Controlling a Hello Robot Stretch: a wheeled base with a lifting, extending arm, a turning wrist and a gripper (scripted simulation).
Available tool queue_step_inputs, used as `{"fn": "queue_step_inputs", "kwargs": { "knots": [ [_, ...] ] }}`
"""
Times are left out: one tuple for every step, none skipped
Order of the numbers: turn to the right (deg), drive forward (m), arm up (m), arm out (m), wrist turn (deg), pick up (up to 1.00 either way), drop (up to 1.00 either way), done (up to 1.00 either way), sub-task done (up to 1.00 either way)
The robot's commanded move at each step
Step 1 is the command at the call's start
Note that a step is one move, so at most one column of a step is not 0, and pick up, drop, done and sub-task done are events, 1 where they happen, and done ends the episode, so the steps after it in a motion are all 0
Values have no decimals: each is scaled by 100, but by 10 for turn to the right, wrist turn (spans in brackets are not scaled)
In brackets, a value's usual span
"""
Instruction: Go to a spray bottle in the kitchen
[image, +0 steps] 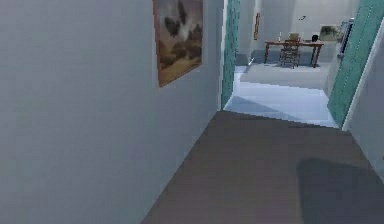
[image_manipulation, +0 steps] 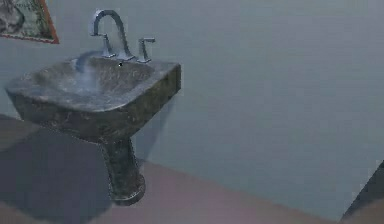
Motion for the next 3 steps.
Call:
{"fn": "queue_step_inputs", "kwargs": {
  "knots": [
    [120, 0, 0, 0, 0, 0, 0, 0, 0],
    [0, 30, 0, 0, 0, 0, 0, 0, 0],
    [120, 0, 0, 0, 0, 0, 0, 0, 0]
  ]
}}
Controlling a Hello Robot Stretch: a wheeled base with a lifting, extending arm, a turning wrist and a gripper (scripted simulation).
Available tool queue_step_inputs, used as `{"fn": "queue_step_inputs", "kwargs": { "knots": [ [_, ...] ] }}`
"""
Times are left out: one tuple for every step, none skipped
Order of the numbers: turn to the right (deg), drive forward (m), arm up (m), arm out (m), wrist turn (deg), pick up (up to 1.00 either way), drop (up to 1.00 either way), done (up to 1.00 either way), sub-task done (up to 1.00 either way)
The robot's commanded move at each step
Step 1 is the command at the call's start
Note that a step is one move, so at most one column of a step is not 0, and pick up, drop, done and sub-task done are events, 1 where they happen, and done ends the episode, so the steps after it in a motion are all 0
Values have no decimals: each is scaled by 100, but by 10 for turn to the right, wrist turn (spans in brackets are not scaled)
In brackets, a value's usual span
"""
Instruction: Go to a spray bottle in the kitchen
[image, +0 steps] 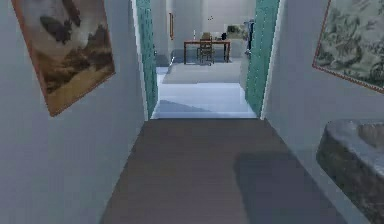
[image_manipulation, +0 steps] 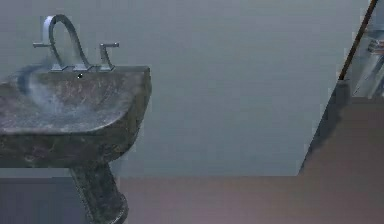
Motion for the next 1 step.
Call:
{"fn": "queue_step_inputs", "kwargs": {
  "knots": [
    [0, 100, 0, 0, 0, 0, 0, 0, 0]
  ]
}}
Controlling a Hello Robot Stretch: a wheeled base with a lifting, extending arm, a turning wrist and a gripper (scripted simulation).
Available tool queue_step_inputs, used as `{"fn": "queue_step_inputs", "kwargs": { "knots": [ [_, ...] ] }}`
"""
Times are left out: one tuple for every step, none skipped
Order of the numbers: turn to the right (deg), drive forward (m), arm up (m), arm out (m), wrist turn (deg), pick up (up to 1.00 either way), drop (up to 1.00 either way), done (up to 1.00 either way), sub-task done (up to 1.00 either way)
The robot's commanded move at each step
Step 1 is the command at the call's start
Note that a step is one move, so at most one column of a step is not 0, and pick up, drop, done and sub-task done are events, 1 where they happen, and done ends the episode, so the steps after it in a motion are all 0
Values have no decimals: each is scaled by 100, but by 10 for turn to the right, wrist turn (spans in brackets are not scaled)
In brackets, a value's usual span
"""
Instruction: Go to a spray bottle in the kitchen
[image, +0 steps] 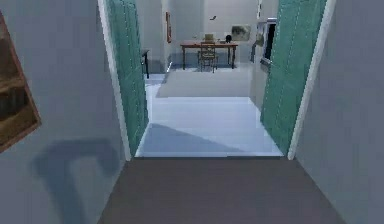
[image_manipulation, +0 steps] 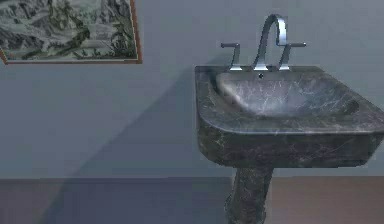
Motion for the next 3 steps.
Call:
{"fn": "queue_step_inputs", "kwargs": {
  "knots": [
    [30, 0, 0, 0, 0, 0, 0, 0, 0],
    [-450, 0, 0, 0, 0, 0, 0, 0, 0],
    [-30, 0, 0, 0, 0, 0, 0, 0, 0]
  ]
}}
